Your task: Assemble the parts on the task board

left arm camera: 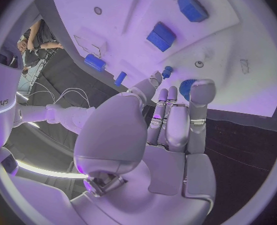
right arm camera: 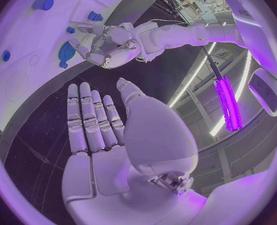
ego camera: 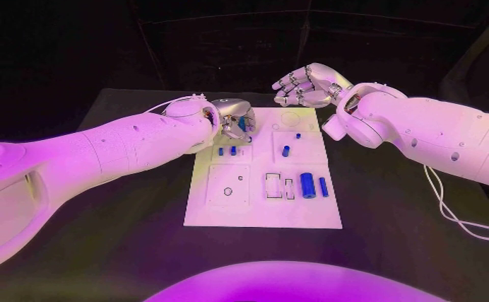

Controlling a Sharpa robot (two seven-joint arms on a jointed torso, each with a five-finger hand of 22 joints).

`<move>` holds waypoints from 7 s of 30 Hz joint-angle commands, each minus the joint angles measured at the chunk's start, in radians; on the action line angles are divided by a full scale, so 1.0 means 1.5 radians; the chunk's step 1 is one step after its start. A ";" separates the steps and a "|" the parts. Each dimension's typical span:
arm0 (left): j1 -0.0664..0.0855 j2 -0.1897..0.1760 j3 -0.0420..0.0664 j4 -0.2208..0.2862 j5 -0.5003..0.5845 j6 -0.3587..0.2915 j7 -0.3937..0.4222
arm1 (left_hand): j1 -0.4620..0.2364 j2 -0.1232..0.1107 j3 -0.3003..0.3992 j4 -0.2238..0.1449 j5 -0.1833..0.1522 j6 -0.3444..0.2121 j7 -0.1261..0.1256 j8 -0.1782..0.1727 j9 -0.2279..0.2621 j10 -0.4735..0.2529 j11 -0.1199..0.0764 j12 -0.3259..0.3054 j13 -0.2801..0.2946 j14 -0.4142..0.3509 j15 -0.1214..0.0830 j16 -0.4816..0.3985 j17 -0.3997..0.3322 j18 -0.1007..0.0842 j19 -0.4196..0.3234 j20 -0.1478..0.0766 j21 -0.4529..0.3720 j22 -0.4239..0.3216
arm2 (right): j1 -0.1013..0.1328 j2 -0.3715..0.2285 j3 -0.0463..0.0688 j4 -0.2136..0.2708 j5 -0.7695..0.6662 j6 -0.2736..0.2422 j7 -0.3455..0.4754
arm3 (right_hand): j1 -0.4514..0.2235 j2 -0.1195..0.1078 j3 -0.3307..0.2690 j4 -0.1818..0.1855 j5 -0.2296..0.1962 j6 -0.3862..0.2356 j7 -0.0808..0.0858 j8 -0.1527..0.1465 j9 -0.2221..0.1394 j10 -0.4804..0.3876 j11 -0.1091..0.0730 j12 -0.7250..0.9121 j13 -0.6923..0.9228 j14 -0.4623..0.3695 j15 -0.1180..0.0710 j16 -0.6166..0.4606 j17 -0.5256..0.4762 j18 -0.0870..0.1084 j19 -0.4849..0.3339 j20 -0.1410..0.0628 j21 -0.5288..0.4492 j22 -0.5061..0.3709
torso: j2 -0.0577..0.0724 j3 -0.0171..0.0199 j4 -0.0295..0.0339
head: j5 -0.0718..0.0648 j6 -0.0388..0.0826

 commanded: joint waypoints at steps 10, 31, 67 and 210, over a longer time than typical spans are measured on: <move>0.001 0.025 -0.005 -0.034 -0.011 0.046 -0.017 | -0.002 0.007 0.014 0.000 -0.001 0.014 -0.001 -0.010 -0.005 0.017 0.000 -0.010 -0.012 0.005 -0.003 0.004 -0.009 -0.012 0.011 -0.001 0.016 0.017 | 0.001 0.002 0.000 0.000 0.001 0.003 0.005 | 0.003 0.002 -0.002 -0.003 0.003 -0.004 0.041 0.003 0.000 -0.004 0.000 0.003 -0.001 0.001 0.003 -0.003 -0.001 0.007 0.005 0.001 -0.003 -0.001 | 0.000 0.0001 0.0006 | -0.001 -0.003; 0.000 0.043 -0.008 -0.053 -0.011 0.066 -0.023 | -0.006 0.011 0.028 0.000 -0.001 0.026 -0.003 -0.020 -0.011 0.036 -0.002 -0.021 -0.025 0.005 -0.005 0.005 -0.016 -0.016 0.016 -0.002 0.034 0.037 | 0.001 0.003 0.000 0.002 0.001 0.004 0.005 | 0.003 0.003 -0.001 -0.003 0.004 -0.005 0.040 0.004 0.000 -0.004 0.000 0.004 -0.001 0.001 0.003 -0.003 -0.001 0.007 0.006 0.001 -0.004 -0.001 | 0.001 -0.0004 0.0018 | -0.004 -0.002; 0.003 -0.021 0.036 0.022 0.047 -0.047 0.006 | -0.006 0.020 0.108 -0.025 -0.001 0.062 0.003 -0.066 -0.022 0.099 -0.004 -0.073 -0.044 0.013 -0.008 0.016 -0.023 -0.025 0.033 -0.006 0.083 0.094 | 0.001 0.001 0.000 -0.001 0.001 0.002 0.005 | 0.002 0.004 -0.001 -0.002 0.004 -0.005 0.040 0.005 0.000 -0.004 0.000 0.005 -0.001 0.002 0.003 -0.003 -0.002 0.007 0.006 0.001 -0.005 -0.002 | 0.000 -0.0001 0.0033 | -0.006 0.001; -0.012 -0.177 0.034 0.105 0.661 -0.067 0.223 | -0.038 0.014 0.075 -0.005 0.000 0.046 0.020 -0.134 -0.020 0.064 0.013 -0.094 -0.031 -0.033 0.009 -0.038 -0.143 0.011 -0.060 0.013 -0.092 -0.058 | -0.008 -0.022 0.000 -0.021 -0.449 0.035 -0.129 | 0.025 -0.026 0.099 -0.065 -0.052 0.167 -0.030 -0.019 -0.004 0.193 -0.082 -0.093 -0.001 0.298 -0.098 0.280 0.164 0.006 0.210 -0.118 0.276 0.161 | 0.000 -0.0012 0.0006 | -0.029 0.012</move>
